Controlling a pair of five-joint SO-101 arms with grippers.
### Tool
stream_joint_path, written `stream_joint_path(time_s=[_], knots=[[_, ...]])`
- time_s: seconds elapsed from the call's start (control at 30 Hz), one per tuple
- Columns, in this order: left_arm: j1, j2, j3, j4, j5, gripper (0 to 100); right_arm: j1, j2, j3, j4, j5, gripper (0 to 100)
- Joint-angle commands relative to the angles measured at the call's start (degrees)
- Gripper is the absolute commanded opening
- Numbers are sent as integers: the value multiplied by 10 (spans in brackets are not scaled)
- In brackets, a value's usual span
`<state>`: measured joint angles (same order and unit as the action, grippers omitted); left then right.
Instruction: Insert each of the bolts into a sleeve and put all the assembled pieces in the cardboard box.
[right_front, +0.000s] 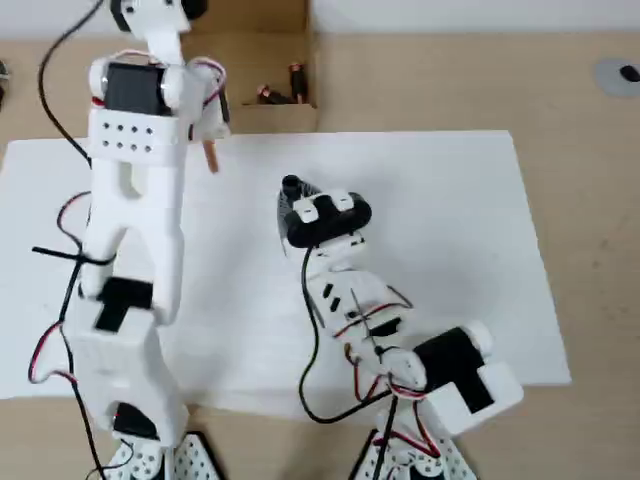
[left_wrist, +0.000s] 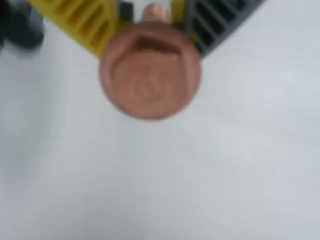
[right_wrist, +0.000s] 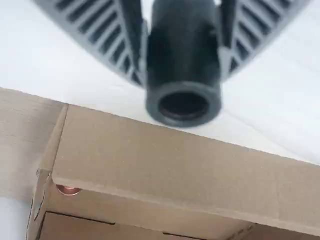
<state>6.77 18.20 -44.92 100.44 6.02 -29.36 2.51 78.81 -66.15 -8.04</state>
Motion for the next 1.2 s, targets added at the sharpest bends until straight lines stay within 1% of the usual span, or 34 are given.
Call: stream_joint_path(time_s=[0.0, 0.1, 0.2, 0.3, 0.43, 0.5, 0.57, 0.67, 0.83, 0.9, 1.0, 1.17], knots=[[4, -80, 113, 2, 21, 2, 7, -25, -9, 1, 5, 10], [-6, -122, 163, 0, 30, 3, 7, -25, -9, 1, 5, 10], [18, -178, 248, -11, 40, 5, 7, -25, -9, 2, 5, 10], [32, -245, 338, -72, 54, 5, 7, -26, -10, 16, 5, 10], [31, -373, 469, -153, 57, 5, 7, -26, -10, 16, 5, 10], [22, -446, 538, -200, 57, 5, 7, -26, -10, 16, 5, 10], [-1, -525, 583, -244, 60, 5, 7, -26, -10, 17, 5, 10], [-13, -642, 647, -311, 83, 5, 7, -26, -11, 18, 5, 10], [6, -792, 795, -476, 83, 5, 7, -26, -12, 18, 5, 10], [22, -824, 854, -538, 82, 5, 1, -26, -10, 17, 5, 10], [29, -839, 894, -597, 81, 5, -6, -26, -9, 17, 5, 10], [33, -839, 903, -612, 81, 5, -7, -26, -9, 16, 22, 10]])
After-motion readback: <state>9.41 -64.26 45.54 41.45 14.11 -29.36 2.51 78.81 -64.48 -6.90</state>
